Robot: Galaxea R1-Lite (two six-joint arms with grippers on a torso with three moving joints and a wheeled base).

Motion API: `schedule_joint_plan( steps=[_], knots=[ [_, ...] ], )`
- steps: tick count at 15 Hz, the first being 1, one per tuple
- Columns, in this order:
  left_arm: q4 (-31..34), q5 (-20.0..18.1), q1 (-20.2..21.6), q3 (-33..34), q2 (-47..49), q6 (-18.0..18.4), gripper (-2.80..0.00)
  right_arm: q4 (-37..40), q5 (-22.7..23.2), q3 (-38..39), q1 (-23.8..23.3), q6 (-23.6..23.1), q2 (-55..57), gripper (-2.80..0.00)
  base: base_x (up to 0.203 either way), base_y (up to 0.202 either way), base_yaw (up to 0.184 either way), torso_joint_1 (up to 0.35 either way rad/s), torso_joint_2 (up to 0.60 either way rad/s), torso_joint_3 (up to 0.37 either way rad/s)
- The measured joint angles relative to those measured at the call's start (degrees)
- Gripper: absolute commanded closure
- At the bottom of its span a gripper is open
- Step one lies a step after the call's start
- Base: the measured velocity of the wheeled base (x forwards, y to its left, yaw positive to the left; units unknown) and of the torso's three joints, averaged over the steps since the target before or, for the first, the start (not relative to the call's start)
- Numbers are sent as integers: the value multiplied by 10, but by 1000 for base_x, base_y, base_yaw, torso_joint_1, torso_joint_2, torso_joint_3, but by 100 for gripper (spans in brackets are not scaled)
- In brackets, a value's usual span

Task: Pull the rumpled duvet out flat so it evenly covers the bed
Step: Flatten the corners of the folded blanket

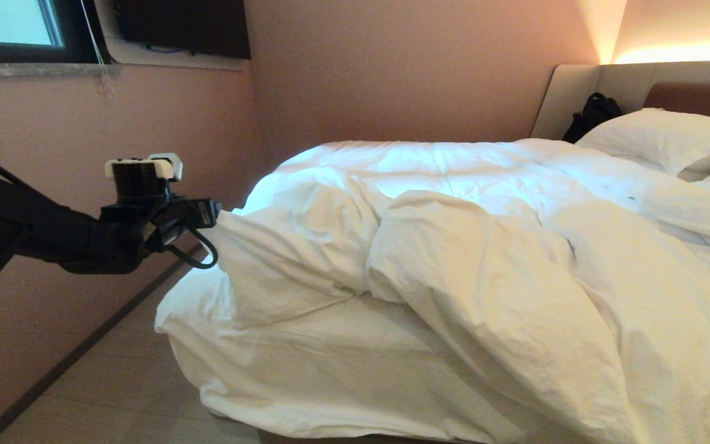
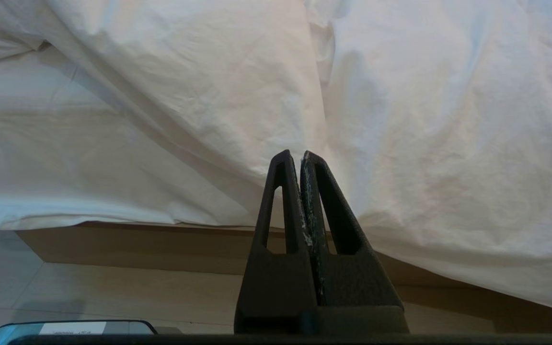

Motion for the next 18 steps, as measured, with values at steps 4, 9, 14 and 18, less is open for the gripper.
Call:
schedule_joint_plan(
  steps=[4,9,14,18],
  knots=[
    [131,-17,-8,-30,-19,-17,-280,0,0,0,0,0,0,0,0,0,0,0,0,0],
    [313,-59,-11,-84,-32,-22,-280,0,0,0,0,0,0,0,0,0,0,0,0,0],
    [488,-97,-12,-123,-30,5,0,0,0,0,0,0,0,0,0,0,0,0,0,0],
    [529,-103,-13,-123,-30,33,0,0,0,0,0,0,0,0,0,0,0,0,0,0]
  ],
)
